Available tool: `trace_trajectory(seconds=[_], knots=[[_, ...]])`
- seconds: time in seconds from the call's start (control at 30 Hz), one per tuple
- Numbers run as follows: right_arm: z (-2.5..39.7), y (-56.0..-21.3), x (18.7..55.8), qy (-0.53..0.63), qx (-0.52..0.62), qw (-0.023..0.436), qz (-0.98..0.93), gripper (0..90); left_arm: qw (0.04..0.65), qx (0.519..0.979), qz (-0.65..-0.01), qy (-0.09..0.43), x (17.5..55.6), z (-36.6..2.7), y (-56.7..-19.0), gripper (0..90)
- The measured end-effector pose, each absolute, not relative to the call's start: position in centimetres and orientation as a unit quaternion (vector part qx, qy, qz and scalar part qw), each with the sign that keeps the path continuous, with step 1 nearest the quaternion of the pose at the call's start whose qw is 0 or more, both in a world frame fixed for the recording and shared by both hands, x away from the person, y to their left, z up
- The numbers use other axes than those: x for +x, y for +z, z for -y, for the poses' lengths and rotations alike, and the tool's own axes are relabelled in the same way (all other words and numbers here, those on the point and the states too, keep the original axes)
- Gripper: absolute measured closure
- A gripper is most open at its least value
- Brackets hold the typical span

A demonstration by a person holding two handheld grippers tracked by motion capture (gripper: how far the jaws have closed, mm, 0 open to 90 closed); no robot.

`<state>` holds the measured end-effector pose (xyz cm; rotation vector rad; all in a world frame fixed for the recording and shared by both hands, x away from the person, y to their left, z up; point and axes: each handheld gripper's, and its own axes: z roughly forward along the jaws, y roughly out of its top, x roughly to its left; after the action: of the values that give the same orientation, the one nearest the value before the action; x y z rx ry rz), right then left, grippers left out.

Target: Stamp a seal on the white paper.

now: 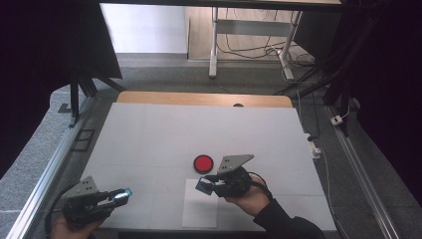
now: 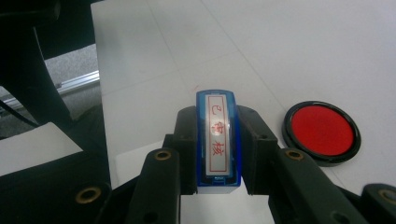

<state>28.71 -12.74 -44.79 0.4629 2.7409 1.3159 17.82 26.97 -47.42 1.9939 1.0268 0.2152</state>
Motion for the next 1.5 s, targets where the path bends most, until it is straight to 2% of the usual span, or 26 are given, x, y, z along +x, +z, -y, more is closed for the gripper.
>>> trace_trajectory(seconds=[1.5], knots=[[10.3, -48.4, 28.5, 0.354, 0.111, 0.056, -0.927, 71.3, 0.432, 0.799, -0.41, 0.085, 17.8, -27.0, -47.4, 67.7]])
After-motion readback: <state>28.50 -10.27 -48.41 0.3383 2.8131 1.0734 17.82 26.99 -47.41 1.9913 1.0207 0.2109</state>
